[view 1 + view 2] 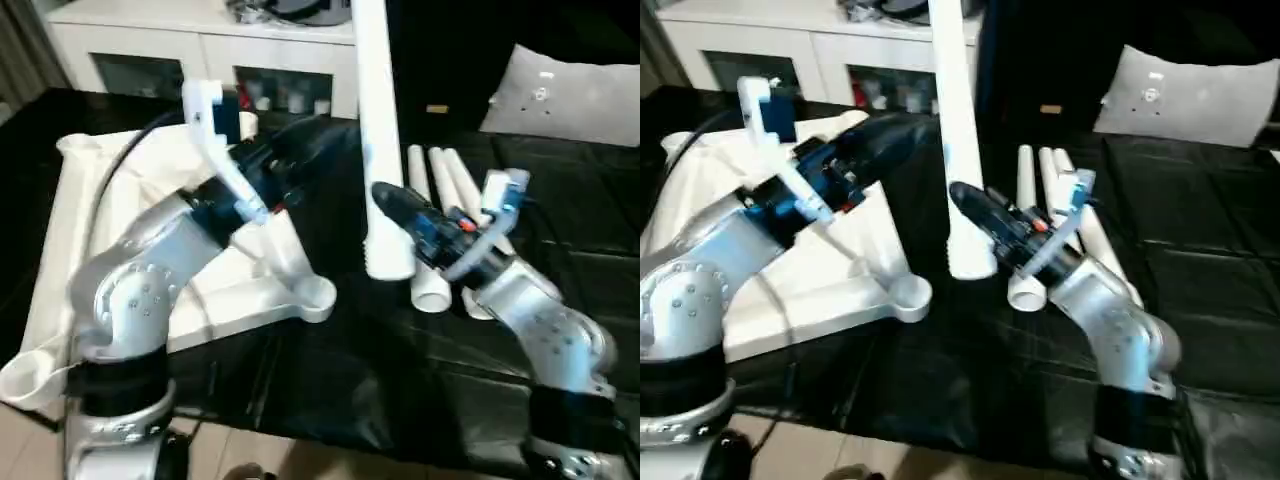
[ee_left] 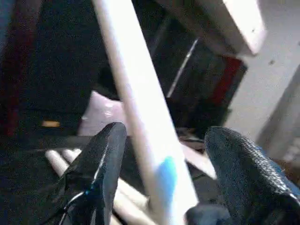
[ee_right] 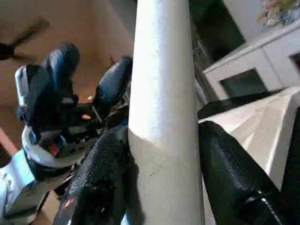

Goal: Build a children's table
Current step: Pick table leg

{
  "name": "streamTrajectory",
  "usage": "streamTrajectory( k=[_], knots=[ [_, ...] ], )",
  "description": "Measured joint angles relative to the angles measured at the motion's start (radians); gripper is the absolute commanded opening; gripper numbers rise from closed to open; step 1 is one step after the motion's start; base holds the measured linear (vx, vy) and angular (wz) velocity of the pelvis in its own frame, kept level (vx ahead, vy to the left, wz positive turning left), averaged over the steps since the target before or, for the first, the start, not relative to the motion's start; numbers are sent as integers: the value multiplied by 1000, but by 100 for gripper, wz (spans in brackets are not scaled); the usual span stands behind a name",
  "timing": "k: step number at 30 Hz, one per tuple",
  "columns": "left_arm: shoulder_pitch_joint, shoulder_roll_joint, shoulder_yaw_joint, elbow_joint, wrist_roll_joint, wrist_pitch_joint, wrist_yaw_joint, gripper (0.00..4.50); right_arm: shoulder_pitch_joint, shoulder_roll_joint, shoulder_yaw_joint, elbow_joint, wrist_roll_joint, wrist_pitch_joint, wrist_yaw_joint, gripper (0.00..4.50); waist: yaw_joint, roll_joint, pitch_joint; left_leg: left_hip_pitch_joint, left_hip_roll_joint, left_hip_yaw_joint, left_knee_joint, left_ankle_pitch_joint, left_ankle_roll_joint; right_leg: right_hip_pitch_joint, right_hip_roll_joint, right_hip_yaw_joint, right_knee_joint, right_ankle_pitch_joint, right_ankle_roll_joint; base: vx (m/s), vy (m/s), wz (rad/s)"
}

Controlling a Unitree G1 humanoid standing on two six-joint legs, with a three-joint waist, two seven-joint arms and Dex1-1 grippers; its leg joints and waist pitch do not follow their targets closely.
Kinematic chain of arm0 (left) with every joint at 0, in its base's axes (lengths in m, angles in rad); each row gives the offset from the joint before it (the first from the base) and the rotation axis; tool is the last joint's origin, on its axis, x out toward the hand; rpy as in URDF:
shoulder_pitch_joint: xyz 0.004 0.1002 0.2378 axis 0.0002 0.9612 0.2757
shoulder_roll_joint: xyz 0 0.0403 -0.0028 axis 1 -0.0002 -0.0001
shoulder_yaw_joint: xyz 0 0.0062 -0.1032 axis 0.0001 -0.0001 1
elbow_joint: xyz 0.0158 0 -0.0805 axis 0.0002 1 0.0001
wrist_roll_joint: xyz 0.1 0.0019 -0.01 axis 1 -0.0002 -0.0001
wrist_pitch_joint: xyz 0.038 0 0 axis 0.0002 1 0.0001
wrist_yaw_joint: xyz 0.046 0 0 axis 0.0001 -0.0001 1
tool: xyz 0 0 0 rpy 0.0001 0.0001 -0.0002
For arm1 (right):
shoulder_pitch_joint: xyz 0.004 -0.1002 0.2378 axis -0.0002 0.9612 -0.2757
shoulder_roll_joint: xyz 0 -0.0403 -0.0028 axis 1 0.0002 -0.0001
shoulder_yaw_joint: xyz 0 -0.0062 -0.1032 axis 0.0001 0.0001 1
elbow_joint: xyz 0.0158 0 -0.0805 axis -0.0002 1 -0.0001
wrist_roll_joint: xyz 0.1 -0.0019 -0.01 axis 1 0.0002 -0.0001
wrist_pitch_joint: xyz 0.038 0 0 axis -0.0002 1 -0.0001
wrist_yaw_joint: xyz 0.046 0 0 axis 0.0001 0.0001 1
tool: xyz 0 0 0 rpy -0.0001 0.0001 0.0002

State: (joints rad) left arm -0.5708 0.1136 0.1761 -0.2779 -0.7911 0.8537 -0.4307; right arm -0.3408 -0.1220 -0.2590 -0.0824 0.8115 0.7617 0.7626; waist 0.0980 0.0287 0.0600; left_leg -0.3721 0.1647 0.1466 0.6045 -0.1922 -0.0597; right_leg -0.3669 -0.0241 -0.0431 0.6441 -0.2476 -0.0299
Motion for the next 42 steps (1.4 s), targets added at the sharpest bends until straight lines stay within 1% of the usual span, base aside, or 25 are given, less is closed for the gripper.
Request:
streamTrajectory(
  k=[2, 5, 8, 16, 17, 18, 20, 21, 23, 25, 28, 29, 32, 35, 38, 40, 42],
  knots=[
    [-23, -21, 9, 18, -40, 25, 2, 317, 27, -9, 2, -31, 27, 23, 9, 186, 5, 6, 3, -2, 0, 0, 0, 1, 3, -1, 0, 0, -1, 1, 0, 0, 0, 0],
    [-55, -40, 21, 21, -82, 38, 5, 317, 30, -14, 6, -64, 57, 37, 12, 186, 8, 7, 2, -2, 0, 0, 0, 1, 3, -1, 0, 0, -1, 1, 0, 0, 0, 0],
    [-60, -40, 24, 21, -111, 43, 8, 317, 29, -17, 14, -73, 59, 33, 20, 186, 8, 8, 1, -2, 0, 0, 0, 1, 3, -1, 0, -1, -1, 1, 0, 0, 0, 0],
    [-57, -19, 20, 19, -118, 66, 0, 317, 32, -21, 34, -72, 48, 17, 20, 186, 14, 10, 1, -3, 0, 0, -1, 1, 3, -1, 0, -1, -4, 1, 1, 0, 0, 0],
    [-53, -18, 19, 19, -117, 66, 0, 317, 36, -26, 43, -75, 39, 8, 19, 186, 15, 11, 1, -4, 0, 0, -1, 1, 4, -1, 0, -1, -4, 1, 1, 0, 0, 0],
    [-49, -17, 17, 19, -117, 66, 0, 282, 38, -28, 49, -75, 33, 6, 19, 186, 15, 11, 1, -4, 0, 0, -1, 1, 4, -1, 0, -1, -5, 1, 1, 0, 0, 0],
    [-43, -15, 9, 19, -109, 64, 8, 247, 48, -32, 69, -82, 1, -25, 13, 186, 16, 11, 1, -5, 0, 0, -1, 1, 4, -1, 0, -2, -6, 2, 2, 0, 0, 0],
    [-42, -13, 1, 19, -98, 58, 14, 247, 52, -31, 75, -84, -15, -38, 8, 186, 15, 11, 1, -6, 0, 0, -1, 1, 4, -1, 0, -2, -6, 2, 2, 0, 0, 0],
    [-34, -11, -22, 20, -57, 34, 35, 247, 54, -29, 101, -87, -75, -85, -16, 186, 14, 12, 0, -7, 0, 0, -1, 1, 4, -2, 0, -2, -8, 3, 3, 0, 0, 0],
    [-30, -8, -35, 20, -26, 18, 49, 247, 56, -22, 117, -88, -115, -120, -32, 186, 13, 12, 0, -8, 0, 0, -1, 1, 4, -3, 0, -2, -8, 4, 4, 0, 0, 0],
    [-24, 4, -80, 26, 62, -32, 76, 247, 65, 0, 157, -99, -178, -190, -55, 186, 12, 13, 0, -13, 0, 0, -1, 1, 5, -7, 0, -2, -8, 5, 4, 0, 0, 0],
    [-16, 12, -97, 33, 93, -49, 82, 247, 70, 8, 180, -110, -192, -211, -58, 186, 11, 14, -1, -13, 0, 0, -1, 2, 7, -8, 0, -2, -8, 5, 4, 0, 0, 0],
    [11, 9, -132, 39, 135, -73, 102, 247, 83, 24, 237, -121, -240, -265, -69, 186, 9, 15, -1, -14, 0, 0, -1, 4, 10, -9, 0, -2, -8, 5, 4, 0, 0, 0],
    [31, 6, -138, 38, 148, -78, 123, 247, 108, 24, 260, -121, -287, -305, -82, 186, 11, 15, -1, -14, 0, 0, -1, 3, 8, -8, -1, -2, -8, 5, 4, 0, 0, 0],
    [46, -20, -133, 35, 149, -88, 149, 247, 114, 24, 273, -121, -331, -345, -96, 186, 11, 15, -1, -15, 0, 0, -1, 2, 7, -8, -1, -1, -9, 8, 4, 0, 0, 0],
    [50, -29, -130, 35, 148, -93, 154, 247, 117, 27, 280, -120, -349, -367, -105, 186, 9, 15, -1, -15, 0, 0, -1, 3, 7, -8, -1, -1, -9, 9, 4, 0, 0, 0],
    [58, -44, -110, 33, 140, -93, 163, 247, 119, 23, 302, -107, -391, -421, -120, 186, 4, 15, -1, -14, 0, 0, -1, 4, 8, -8, -1, -1, -9, 9, 4, 0, 0, 0]
  ],
)
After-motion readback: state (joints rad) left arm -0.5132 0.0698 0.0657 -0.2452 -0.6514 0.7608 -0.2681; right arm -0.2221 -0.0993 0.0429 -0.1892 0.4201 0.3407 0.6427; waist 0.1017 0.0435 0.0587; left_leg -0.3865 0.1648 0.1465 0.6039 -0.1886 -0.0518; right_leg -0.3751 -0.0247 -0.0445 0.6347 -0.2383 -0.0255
